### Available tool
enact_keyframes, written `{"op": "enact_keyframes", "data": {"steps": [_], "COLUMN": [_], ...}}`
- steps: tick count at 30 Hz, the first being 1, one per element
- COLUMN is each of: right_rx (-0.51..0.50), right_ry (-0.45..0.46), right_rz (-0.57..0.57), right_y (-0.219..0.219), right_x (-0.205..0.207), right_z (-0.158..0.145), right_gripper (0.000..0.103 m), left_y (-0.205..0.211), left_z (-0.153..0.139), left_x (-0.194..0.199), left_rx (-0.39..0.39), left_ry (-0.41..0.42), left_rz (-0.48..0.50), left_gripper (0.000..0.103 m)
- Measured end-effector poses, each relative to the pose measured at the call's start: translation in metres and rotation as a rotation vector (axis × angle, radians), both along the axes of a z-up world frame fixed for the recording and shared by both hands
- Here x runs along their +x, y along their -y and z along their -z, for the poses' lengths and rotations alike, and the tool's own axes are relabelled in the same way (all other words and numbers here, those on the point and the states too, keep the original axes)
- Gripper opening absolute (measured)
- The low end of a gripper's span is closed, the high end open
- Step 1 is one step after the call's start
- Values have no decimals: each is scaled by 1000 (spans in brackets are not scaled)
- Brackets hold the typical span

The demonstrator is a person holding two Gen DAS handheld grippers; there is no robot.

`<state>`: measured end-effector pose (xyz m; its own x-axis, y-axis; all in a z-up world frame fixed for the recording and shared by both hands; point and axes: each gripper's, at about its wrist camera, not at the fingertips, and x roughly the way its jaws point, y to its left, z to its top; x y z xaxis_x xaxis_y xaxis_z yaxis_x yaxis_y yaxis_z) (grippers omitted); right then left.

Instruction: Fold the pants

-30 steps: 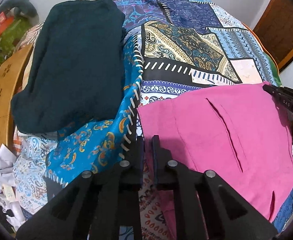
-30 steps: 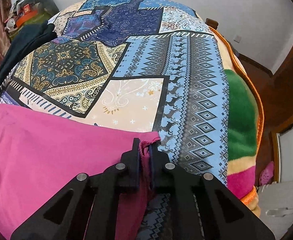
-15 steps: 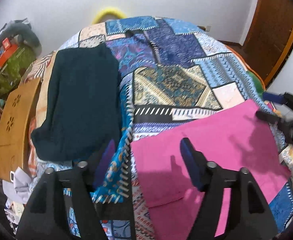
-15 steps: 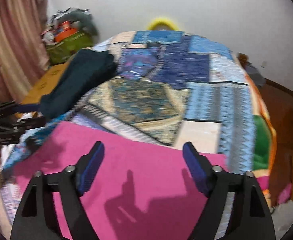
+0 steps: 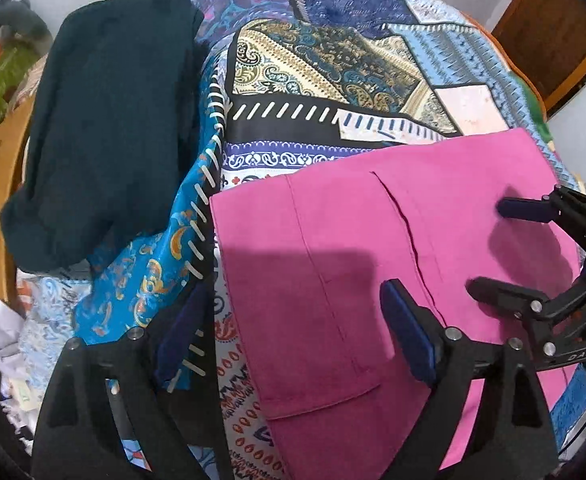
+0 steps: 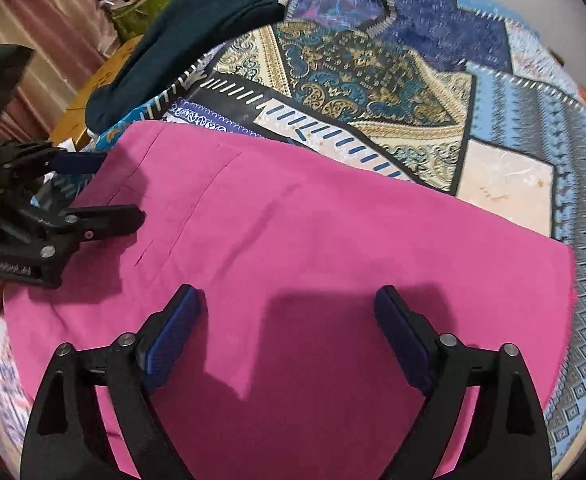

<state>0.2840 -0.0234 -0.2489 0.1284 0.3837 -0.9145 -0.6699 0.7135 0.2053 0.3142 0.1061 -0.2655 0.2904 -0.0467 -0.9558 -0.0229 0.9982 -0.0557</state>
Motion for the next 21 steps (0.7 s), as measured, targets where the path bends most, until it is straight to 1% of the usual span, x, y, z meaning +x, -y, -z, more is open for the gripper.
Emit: {"op": "enact_keyframes", "data": {"steps": [3,6,9,14,17,21], "right_rx": [0,-19,-14,-20,-27,-43], "right_ry": [-12,-8,-13,15,42,58], "right_rz": [11,26,46,66,87,146], "right_y": [12,28,45,70,83,104], "right_x": [-6,-14,-23,-41,-48,-61], "right_z": [-2,-3,-7,-16,-18,-21], "right_gripper": [95,95,95,95,95,95], "left_y": [-2,-4,-5,-7,-4,1], "left_z": [-2,-6,-11,-20,-28,-37], "left_x": [-6,-15,-26,-44,-57,-76], "left_rx": [-5,8,21,16,43,112], "left_ry": [0,4,11,17,35,62], "left_rz": [2,2,-5,-13,-9,6], "left_gripper": [90,91,91,91,91,91]}}
